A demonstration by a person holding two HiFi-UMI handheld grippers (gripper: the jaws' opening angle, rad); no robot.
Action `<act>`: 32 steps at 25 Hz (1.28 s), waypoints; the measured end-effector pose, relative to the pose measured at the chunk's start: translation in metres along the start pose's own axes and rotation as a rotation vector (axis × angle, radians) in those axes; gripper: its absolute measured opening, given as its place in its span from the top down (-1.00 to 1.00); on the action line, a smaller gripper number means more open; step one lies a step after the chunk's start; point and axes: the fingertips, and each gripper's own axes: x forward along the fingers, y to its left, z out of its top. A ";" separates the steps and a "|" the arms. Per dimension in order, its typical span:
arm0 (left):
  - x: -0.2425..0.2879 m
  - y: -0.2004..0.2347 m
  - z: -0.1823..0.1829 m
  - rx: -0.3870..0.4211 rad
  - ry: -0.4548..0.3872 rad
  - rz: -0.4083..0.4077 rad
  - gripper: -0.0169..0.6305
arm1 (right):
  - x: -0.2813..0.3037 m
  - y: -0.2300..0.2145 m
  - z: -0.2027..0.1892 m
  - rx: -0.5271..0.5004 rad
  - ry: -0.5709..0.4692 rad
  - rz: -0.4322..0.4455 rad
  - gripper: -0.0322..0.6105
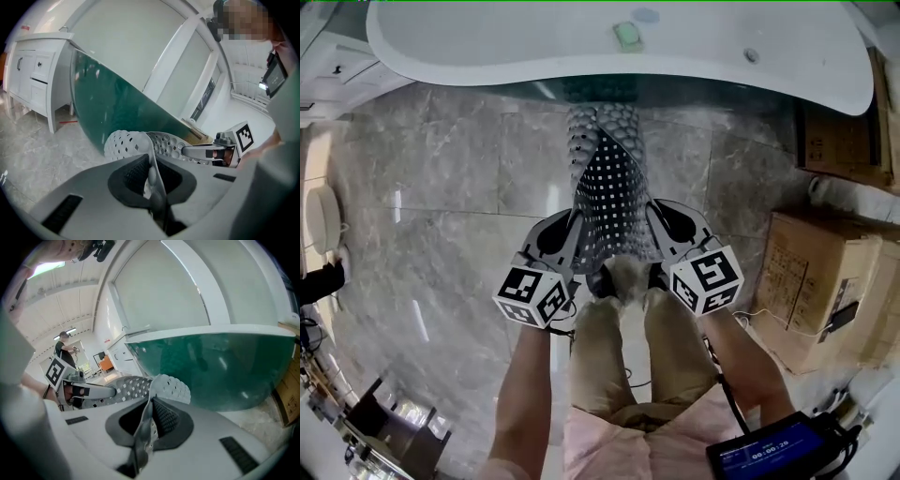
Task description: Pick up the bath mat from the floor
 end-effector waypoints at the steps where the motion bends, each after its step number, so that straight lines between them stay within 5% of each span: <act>1: -0.005 -0.005 0.008 -0.001 -0.004 -0.001 0.84 | -0.005 0.003 0.008 -0.003 -0.001 0.000 0.81; 17: -0.136 -0.103 0.130 -0.017 -0.064 0.017 0.84 | -0.132 0.093 0.140 -0.020 -0.045 0.015 0.81; 32: -0.241 -0.199 0.255 0.089 -0.149 0.000 0.84 | -0.261 0.161 0.258 -0.064 -0.123 -0.002 0.81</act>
